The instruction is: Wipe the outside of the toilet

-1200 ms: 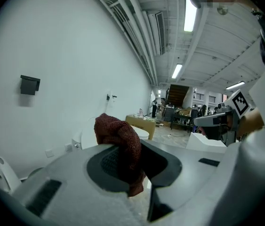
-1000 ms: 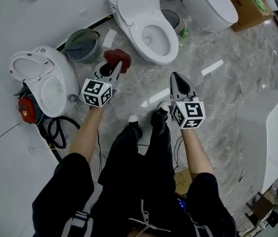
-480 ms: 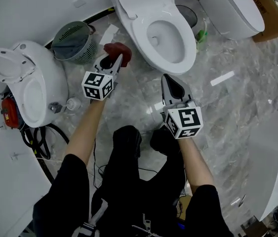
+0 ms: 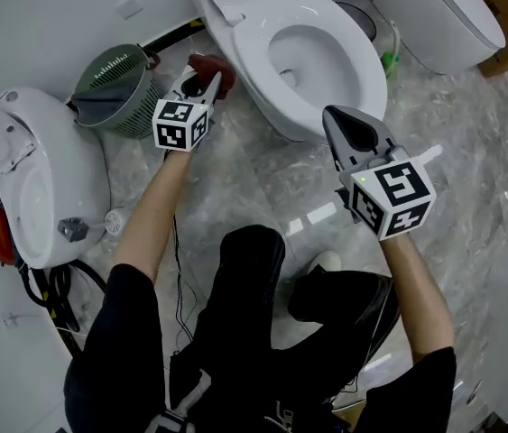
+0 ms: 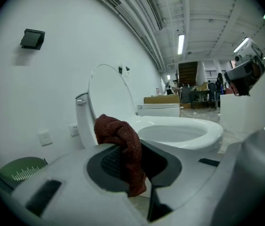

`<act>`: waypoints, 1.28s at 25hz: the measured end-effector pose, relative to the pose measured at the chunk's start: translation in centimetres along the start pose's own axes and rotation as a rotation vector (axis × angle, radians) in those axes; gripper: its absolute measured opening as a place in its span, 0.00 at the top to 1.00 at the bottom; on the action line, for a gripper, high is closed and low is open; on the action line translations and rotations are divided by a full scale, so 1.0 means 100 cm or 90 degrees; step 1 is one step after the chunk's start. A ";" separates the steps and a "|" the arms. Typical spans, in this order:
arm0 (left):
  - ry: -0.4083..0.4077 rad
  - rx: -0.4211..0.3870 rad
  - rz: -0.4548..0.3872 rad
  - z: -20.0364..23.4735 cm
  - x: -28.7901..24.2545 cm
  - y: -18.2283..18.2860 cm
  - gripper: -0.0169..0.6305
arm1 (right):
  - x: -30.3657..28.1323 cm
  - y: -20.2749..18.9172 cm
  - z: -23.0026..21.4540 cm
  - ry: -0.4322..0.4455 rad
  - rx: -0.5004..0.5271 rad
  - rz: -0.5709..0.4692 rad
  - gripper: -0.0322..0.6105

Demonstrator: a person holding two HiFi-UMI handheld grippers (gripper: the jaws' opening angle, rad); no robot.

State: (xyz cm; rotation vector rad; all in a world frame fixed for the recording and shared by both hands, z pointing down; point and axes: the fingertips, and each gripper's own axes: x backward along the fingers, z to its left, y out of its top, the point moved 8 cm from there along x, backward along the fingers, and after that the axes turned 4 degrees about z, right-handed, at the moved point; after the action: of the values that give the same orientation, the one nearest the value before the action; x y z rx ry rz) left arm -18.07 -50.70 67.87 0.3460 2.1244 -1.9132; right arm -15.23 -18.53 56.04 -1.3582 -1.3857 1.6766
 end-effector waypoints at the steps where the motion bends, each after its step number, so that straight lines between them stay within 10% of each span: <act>1: 0.003 -0.005 0.000 0.000 -0.007 -0.008 0.87 | 0.001 -0.006 -0.001 -0.002 -0.001 -0.001 0.95; 18: -0.040 -0.012 -0.013 -0.065 -0.051 -0.047 0.88 | 0.100 -0.086 0.000 -0.083 -0.045 0.028 0.95; 32: -0.003 0.057 -0.099 -0.159 -0.022 -0.062 0.88 | 0.119 -0.125 -0.059 -0.035 -0.039 -0.047 0.95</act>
State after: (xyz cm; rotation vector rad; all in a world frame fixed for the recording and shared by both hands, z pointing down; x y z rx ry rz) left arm -18.67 -35.54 75.97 0.1987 2.1235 -2.0977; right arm -15.70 -2.10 64.04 -1.2872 -1.5109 1.6476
